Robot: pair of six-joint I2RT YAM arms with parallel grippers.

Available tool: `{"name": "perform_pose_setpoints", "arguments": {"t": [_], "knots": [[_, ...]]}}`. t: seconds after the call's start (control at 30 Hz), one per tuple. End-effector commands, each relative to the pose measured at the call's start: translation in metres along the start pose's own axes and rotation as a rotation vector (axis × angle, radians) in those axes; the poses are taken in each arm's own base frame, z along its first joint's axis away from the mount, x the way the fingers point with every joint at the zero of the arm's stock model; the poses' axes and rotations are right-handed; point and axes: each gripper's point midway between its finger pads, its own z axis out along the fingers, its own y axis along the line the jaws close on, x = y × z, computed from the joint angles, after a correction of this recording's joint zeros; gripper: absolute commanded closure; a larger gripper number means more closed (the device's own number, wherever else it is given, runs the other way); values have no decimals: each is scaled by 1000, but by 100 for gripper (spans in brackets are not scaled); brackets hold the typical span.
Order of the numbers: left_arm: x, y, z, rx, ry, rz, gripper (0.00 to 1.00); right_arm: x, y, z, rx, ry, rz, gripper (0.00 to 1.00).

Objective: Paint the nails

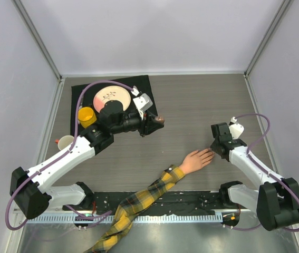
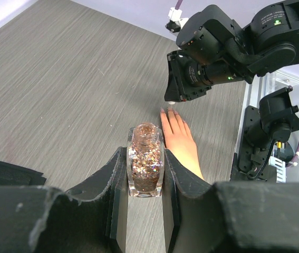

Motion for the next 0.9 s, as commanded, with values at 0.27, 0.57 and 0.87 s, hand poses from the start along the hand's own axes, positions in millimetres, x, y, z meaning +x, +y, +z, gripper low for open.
{"name": "perform_pose_setpoints", "arguments": {"t": [0.27,0.57,0.87], "knots": [[-19,-8,-3,25,-58,46,100,-24,5,3,17,-82,2,99],[-18,-7,-4,25,-54,46,100,-28,7,5,13,-95,-5,99],[-17,-7,-3,23,-52,45,100,-33,14,2,-22,-106,-10,99]]}}
